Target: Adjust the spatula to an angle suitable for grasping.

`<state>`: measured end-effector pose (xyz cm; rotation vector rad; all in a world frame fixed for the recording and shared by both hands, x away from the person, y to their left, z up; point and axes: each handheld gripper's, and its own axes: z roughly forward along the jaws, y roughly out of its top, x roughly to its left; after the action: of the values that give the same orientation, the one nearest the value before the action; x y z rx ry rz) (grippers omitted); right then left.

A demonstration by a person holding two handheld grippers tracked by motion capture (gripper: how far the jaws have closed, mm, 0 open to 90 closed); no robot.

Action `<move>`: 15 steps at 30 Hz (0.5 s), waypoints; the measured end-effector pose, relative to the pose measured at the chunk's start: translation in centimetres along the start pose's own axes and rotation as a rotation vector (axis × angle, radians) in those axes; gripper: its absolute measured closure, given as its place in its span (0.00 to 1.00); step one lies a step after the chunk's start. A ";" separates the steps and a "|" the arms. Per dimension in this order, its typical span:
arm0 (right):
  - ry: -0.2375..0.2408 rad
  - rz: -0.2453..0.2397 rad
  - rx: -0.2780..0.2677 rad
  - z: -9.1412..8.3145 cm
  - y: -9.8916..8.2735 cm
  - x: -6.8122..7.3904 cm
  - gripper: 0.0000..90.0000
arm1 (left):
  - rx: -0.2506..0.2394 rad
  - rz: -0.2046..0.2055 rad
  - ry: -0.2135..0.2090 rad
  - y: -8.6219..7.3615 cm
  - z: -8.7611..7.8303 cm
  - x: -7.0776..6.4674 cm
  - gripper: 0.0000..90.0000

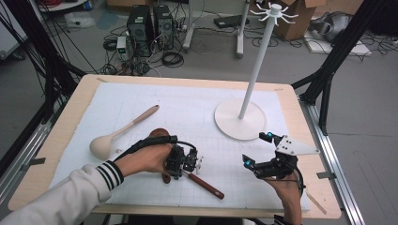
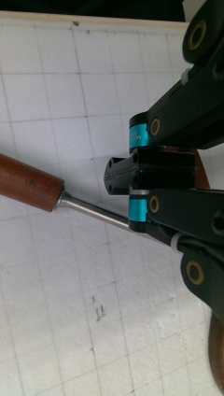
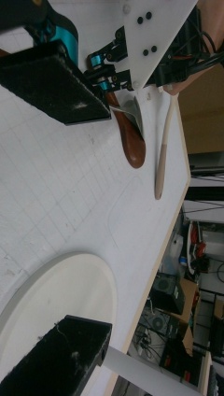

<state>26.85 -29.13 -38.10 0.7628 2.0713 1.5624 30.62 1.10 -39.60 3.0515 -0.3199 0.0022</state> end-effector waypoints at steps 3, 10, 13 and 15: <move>-0.001 0.003 0.001 -0.1 0.0 0.0 0.01 | 0.004 0.001 -0.001 0.1 -0.1 0.0 0.99; 0.001 -0.002 0.002 0.0 0.0 0.0 0.01 | 0.005 -0.003 0.011 0.5 0.0 0.3 0.99; 0.001 0.001 0.002 0.0 0.0 0.0 0.01 | 0.000 -0.003 0.017 0.6 0.1 0.3 0.99; 0.000 0.001 -0.003 -0.1 0.0 -0.1 0.01 | 0.003 -0.006 0.022 0.7 0.3 0.4 0.99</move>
<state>26.84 -29.25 -38.09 0.7629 2.0684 1.5658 30.84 0.28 -39.81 3.0526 -0.3098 0.0358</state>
